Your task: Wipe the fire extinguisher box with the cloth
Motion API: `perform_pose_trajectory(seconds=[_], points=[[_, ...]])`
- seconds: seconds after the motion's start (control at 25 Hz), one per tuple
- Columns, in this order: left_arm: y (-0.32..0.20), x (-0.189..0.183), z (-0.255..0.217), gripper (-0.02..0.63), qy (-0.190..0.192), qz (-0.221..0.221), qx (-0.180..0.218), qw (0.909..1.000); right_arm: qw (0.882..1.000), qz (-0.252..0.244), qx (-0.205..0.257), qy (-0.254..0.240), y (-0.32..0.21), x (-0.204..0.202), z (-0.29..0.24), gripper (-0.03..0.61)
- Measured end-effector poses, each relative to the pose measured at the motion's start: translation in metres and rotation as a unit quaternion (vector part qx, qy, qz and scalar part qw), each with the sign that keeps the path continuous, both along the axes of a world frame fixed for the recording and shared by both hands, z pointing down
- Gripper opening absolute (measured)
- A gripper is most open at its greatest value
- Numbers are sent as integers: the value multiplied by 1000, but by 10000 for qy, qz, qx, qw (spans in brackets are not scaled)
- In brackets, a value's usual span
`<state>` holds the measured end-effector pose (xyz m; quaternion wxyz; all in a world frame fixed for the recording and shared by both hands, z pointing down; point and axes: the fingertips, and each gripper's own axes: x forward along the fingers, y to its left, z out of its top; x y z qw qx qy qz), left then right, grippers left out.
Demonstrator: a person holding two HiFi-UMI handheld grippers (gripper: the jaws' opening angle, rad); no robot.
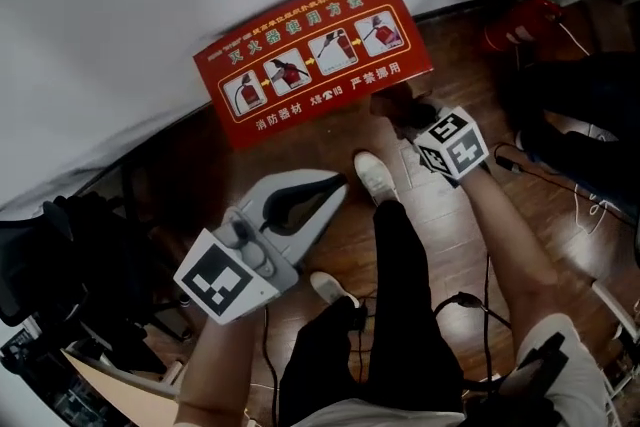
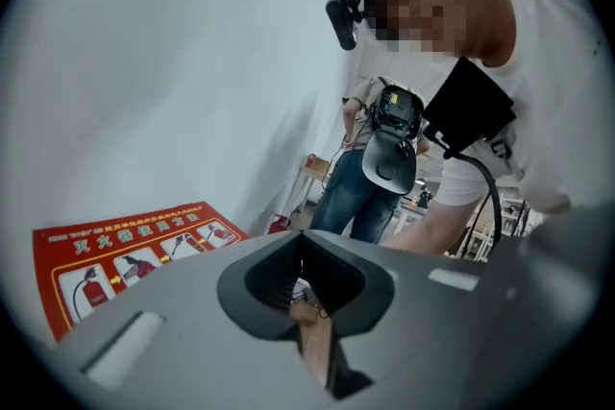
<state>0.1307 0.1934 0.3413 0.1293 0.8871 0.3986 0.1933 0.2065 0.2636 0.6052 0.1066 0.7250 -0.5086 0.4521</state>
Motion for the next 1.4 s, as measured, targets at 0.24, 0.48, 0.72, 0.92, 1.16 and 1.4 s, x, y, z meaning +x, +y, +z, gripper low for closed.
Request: perform_pose_trajectory(seconds=[0.24,0.48,0.72,0.92,1.16,1.4], points=[[-12,-17,48,0,13,-218,-37,9998,9992,88,-337,-213,-5,14,94,81],[-28,-17,98,0,-111,-508,-111,9986,9941,-79,-964,-487,-5,15,194,81],[-27,-26,138,0,-196,-476,-106,9986,9869,-130,-1363,-852,-1,6,254,81],[-29,-31,122,0,6,-470,-165,9988,9909,-480,-1171,-465,-15,-19,185,81],[-30,-51,83,0,90,-329,-146,9993,9990,-330,-296,20,-40,-48,40,81],[-39,-62,60,0,172,-334,-133,9992,9992,-28,282,277,-79,-38,-13,81]])
